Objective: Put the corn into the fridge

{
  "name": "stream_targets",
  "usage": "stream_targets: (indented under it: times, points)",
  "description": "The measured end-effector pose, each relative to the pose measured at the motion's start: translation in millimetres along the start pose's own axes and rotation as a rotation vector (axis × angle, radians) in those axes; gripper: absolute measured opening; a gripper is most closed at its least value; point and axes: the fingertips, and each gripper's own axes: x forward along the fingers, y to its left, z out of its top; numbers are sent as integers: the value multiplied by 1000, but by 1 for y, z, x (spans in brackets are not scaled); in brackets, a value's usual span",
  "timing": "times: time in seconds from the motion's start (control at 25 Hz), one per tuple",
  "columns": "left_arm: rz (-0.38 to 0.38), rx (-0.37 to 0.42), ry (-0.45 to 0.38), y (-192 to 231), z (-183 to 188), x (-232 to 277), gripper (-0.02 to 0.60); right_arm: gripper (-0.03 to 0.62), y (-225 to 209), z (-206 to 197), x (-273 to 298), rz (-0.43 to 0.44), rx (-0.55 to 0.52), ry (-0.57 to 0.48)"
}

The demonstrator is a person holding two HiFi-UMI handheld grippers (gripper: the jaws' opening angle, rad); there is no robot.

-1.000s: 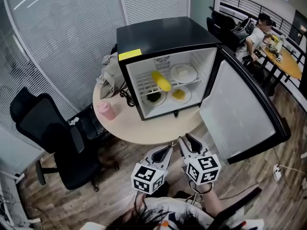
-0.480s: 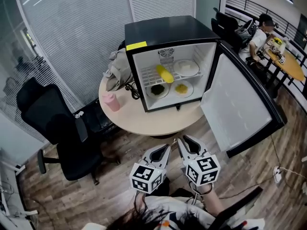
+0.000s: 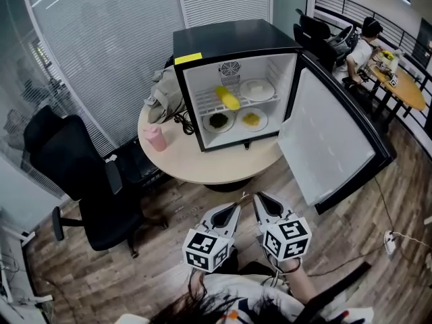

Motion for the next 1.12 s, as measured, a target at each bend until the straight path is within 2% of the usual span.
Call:
stream_targets:
  times: [0.6, 1.12]
  points:
    - [-25, -16, 4, -29, -12, 3, 12, 25, -5, -17, -22, -2, -9, 45]
    - [-10, -17, -3, -34, -12, -2, 12, 23, 2, -20, -27, 30, -18, 57]
